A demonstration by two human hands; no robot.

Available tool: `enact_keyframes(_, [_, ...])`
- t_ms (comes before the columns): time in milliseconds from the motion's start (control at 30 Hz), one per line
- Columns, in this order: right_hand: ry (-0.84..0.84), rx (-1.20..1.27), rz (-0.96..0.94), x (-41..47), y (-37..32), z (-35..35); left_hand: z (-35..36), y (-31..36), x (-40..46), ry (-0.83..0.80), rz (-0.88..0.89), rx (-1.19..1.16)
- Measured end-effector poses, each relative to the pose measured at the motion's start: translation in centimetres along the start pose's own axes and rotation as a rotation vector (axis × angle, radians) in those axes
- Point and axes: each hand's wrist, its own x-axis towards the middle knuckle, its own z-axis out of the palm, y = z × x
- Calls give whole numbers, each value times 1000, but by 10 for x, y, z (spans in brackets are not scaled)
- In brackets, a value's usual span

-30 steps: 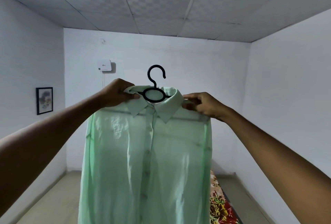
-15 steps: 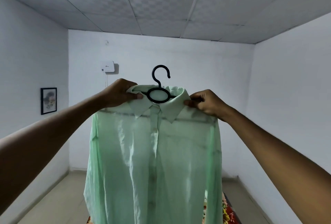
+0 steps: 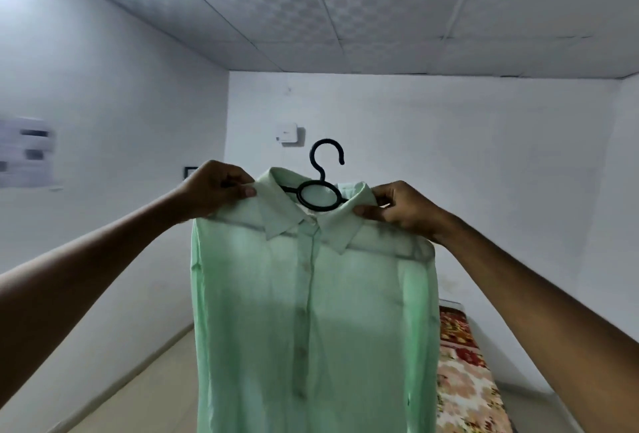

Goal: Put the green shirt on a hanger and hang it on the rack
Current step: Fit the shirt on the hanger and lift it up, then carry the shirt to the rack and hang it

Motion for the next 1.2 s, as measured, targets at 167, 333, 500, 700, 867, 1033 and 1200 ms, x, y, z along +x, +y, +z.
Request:
enact_keyframes(167, [-5,52,-127,12,-36,60,-75,9,-67,-17,-32,249])
enact_keyframes(333, [-84,148,-213,5,-116,132,-171,39,-162,22,-98,477])
enact_keyframes(500, [-209,226,-327,-10,-215,221,-267,78,-292,106,-222,686])
enact_keyframes(700, [-419,265,-533,-67,-382,384,-391,183,-517,161,-443,833])
enact_keyframes(867, [-607,380,-720,-147,-540,517,-468,289,-700,411,-746,809])
enact_keyframes(1033, [-802,501,-925,-251,-694,627,-522,400,-854,607,-938,1049])
enact_keyframes(1200, [-1011,644,-1102,-347,-814,703,-552,482,-973,844,-1145,1193])
